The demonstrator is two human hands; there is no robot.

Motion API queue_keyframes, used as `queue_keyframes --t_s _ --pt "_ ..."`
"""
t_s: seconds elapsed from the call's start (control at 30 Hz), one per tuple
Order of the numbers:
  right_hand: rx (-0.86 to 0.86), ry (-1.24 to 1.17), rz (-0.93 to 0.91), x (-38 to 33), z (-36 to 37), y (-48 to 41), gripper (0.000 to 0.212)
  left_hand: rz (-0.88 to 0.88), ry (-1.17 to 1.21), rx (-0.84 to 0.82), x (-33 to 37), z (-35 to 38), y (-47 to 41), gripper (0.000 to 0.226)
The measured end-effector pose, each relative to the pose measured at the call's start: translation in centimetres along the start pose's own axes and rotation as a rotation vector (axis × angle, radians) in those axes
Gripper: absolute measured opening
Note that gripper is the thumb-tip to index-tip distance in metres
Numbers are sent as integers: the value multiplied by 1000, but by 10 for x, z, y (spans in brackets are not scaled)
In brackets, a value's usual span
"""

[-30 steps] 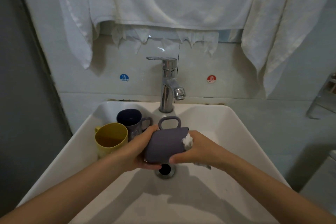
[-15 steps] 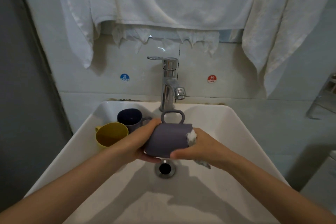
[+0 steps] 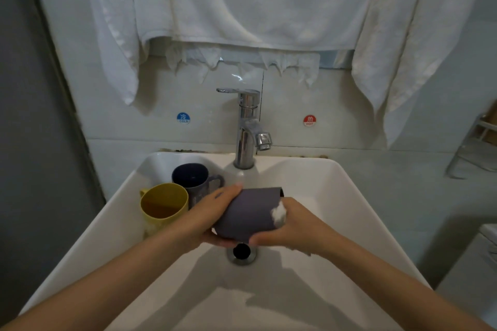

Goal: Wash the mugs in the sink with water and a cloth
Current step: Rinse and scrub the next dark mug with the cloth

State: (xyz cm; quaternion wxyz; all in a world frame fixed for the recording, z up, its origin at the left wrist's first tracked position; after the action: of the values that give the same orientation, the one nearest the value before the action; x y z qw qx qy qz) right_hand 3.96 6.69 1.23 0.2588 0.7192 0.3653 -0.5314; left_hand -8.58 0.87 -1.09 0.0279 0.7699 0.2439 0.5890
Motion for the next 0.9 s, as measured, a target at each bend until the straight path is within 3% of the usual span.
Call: queue_keyframes --t_s 0.07,0.13,0.27,0.37,0.47,0.6,0.73,0.9 --pt "-33 210 -44 -1 0 1 68 -88 75 -72 -8 4 4 39" --pt "-79 183 -76 -5 4 6 62 -36 79 -45 -11 3 5 39" --pt "66 -425 92 -2 -5 8 17 299 -121 169 9 -2 13 10" --pt "111 -615 188 6 0 9 22 425 -250 253 21 -7 17 9" --pt "-33 -210 73 -5 5 14 46 218 -100 155 9 -6 14 24" --pt "-71 185 89 -7 -11 17 38 99 97 112 -6 2 18 23" --pt "104 187 95 -9 -53 28 20 -28 263 140 -17 -2 16 23" --pt "367 113 58 -3 -103 36 18 -88 436 106 -19 -1 14 24"
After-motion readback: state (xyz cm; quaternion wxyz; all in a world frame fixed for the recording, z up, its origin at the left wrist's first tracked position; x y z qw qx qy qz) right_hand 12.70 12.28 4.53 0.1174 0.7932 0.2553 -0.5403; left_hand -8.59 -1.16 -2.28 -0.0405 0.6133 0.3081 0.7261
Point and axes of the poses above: each hand's wrist, its own y-axis away from the middle knuckle, its own z-axis out of the palm, x = y × z, the point moved 7 cm from there along -y, towards the middle knuckle, and after that the axes turned 15 degrees about -y, right-handed, at the moved point
